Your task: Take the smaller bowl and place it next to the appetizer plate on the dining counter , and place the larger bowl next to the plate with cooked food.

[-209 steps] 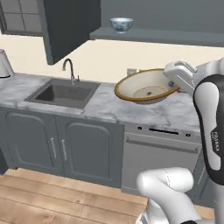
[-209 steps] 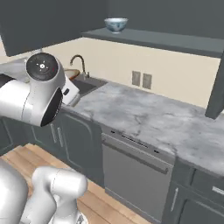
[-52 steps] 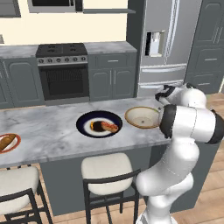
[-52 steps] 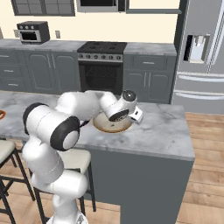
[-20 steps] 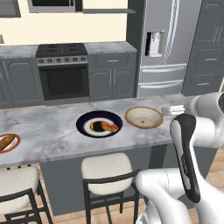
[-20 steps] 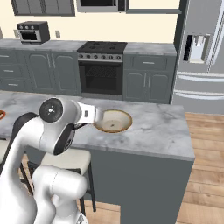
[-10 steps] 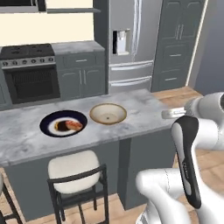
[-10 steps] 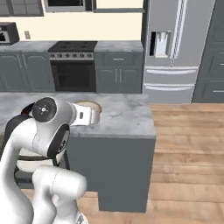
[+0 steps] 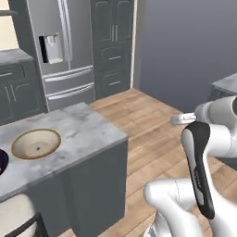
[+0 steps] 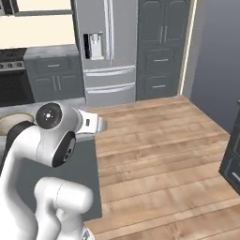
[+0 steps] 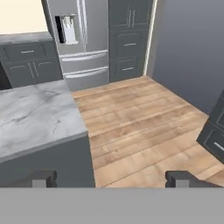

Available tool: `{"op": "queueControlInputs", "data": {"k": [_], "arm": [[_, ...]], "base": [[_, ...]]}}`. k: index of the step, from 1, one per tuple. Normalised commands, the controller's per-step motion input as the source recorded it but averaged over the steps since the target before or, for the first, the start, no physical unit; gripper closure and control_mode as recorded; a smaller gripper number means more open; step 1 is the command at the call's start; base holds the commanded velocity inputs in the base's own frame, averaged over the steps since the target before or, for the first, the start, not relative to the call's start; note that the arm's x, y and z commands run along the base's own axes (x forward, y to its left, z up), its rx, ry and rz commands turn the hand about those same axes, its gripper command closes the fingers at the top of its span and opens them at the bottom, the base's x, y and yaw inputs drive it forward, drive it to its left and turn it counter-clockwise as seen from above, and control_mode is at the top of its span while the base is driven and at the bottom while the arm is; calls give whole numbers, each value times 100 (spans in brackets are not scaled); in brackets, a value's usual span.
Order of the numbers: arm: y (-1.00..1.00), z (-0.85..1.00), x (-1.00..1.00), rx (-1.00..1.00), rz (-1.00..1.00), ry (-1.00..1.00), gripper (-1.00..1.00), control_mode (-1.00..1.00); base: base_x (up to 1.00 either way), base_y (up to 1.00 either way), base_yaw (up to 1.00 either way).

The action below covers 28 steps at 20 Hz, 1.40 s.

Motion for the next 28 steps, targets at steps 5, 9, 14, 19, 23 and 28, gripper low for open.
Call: {"op": "queueControlInputs", "data": {"k": [5, 9, 14, 19, 23, 28], "arm": [[0, 0, 0, 0, 0, 0, -100, 100], [0, 0, 0, 0, 0, 0, -100, 100], [0, 0, 0, 0, 0, 0, -100, 100], [0, 0, 0, 0, 0, 0, -100, 100], [0, 0, 0, 0, 0, 0, -100, 100], [0, 0, 0, 0, 0, 0, -100, 100]], "base": [[-28, -53, -59], [-17, -39, -70], [-2, -41, -73], [-9, -31, -73], [-3, -14, -69], [-7, -7, -68]]}}
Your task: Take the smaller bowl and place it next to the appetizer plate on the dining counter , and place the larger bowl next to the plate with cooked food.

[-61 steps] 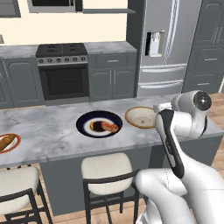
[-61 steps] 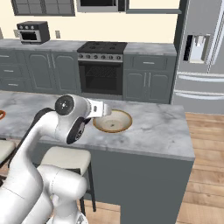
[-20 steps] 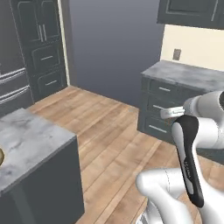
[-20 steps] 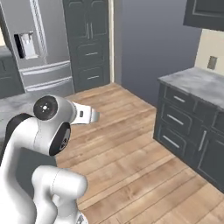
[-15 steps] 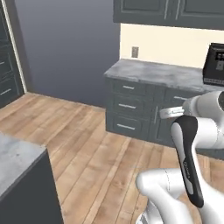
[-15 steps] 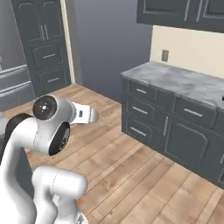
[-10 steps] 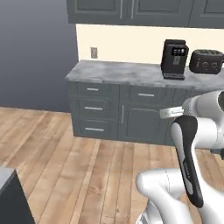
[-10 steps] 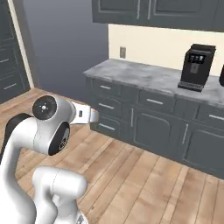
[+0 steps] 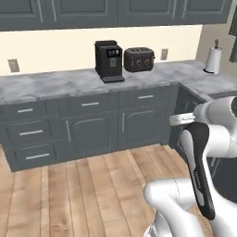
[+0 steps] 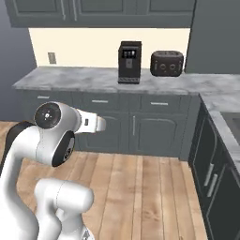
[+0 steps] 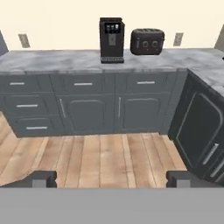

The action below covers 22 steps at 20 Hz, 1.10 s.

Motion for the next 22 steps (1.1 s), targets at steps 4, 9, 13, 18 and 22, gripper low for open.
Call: {"op": "queueControlInputs", "data": {"k": [4, 9, 13, 18, 22], "arm": [[0, 0, 0, 0, 0, 0, -100, 100], [0, 0, 0, 0, 0, 0, -100, 100], [0, 0, 0, 0, 0, 0, -100, 100], [0, 0, 0, 0, 0, 0, -100, 100], [0, 0, 0, 0, 0, 0, -100, 100]], "base": [[-3, 0, -69], [0, 0, -65], [0, 0, -59], [0, 0, -53], [6, 1, -47]]}}
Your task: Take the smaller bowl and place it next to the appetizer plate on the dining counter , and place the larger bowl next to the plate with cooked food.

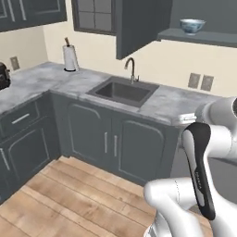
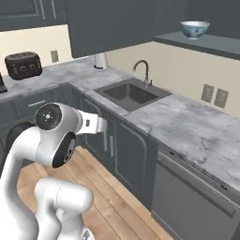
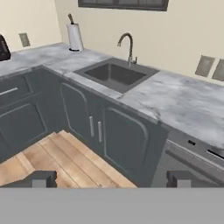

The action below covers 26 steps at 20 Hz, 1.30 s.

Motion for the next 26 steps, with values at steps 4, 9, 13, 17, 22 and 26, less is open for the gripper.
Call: {"op": "queueControlInputs", "data": {"k": [4, 9, 13, 17, 22, 26], "arm": [[0, 0, 0, 0, 0, 0, -100, 100], [0, 0, 0, 0, 0, 0, -100, 100], [0, 0, 0, 0, 0, 0, -100, 100], [0, 0, 0, 0, 0, 0, -100, 100], [0, 0, 0, 0, 0, 0, -100, 100], [0, 0, 0, 0, 0, 0, -100, 100]], "base": [[8, 6, -47], [18, 23, -43], [46, 49, -26], [52, 29, -5], [53, -19, -8], [85, -7, -10]]}}
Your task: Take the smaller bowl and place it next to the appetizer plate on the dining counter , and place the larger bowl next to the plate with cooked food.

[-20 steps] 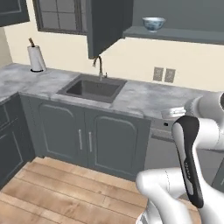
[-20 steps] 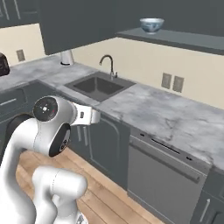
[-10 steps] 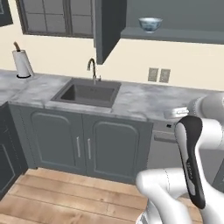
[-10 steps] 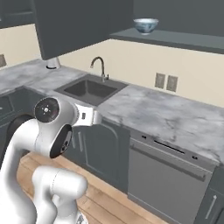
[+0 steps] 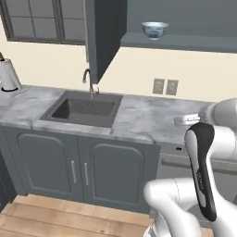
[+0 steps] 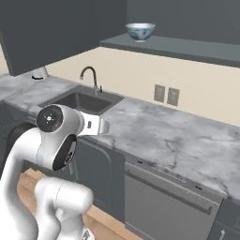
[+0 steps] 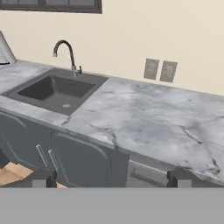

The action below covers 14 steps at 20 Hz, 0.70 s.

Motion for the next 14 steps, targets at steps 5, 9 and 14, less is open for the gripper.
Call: {"op": "queueControlInputs", "data": {"k": [5, 9, 14], "arm": [[0, 0, 0, 0, 0, 0, -100, 100], [0, 0, 0, 0, 0, 0, -100, 100], [0, 0, 0, 0, 0, 0, -100, 100]], "base": [[99, -3, -10], [86, 0, -8], [76, 0, -7]]}}
